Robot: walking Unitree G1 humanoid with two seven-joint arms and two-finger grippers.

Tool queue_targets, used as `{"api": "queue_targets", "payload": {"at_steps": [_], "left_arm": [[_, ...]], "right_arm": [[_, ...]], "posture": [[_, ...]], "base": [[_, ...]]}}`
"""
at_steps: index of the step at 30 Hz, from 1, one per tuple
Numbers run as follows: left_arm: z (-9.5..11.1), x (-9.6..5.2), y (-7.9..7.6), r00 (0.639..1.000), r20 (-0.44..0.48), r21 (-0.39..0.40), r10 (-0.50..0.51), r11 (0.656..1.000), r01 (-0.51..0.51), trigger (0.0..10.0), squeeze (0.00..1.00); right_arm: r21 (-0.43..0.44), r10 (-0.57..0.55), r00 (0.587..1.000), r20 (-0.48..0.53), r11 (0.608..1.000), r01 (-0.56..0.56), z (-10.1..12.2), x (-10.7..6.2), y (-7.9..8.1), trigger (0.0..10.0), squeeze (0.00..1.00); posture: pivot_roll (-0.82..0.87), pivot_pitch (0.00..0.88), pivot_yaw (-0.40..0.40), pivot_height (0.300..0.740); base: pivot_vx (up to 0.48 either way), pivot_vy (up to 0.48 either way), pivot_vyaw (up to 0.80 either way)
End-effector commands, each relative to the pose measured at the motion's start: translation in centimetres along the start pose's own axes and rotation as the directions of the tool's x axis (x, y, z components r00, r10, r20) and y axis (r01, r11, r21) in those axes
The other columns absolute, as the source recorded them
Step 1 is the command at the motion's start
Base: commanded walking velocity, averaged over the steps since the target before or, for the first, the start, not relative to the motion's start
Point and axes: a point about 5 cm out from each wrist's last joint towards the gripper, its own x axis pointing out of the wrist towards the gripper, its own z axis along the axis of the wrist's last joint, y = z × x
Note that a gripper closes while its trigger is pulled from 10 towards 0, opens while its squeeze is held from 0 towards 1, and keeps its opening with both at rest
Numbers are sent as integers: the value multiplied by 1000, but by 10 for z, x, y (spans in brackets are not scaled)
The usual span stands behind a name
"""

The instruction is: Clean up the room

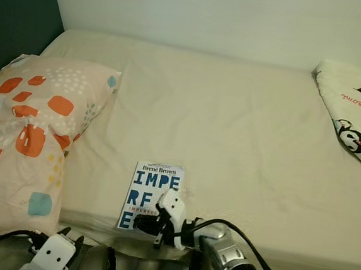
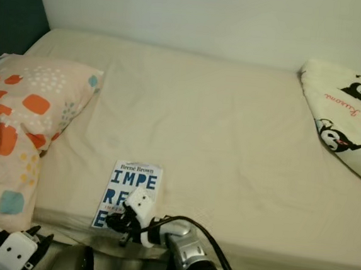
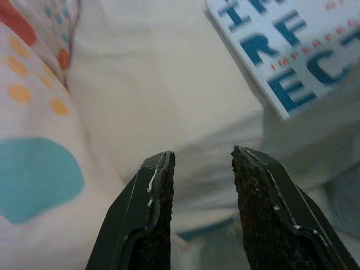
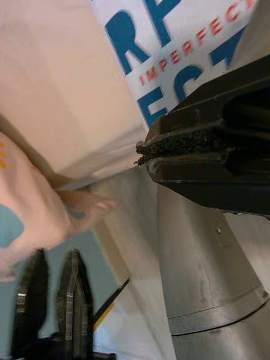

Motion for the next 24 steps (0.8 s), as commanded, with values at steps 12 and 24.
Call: {"api": "queue_targets", "payload": {"at_steps": [12,24], "left_arm": [[40,33,43,990,132,-2,43,999,-43,10000,0],[46,41,47,989,142,-19,43,999,-41,10000,0]], "right_arm": [[-88,221,958,-183,967,-240,-27,27,49,0,0],[-179,114,965,-237,971,-158,-39,35,57,0,0]], "posture": [[140,154,-48,611],[141,169,-36,611]], "base": [[0,0,0],[0,0,0]]}}
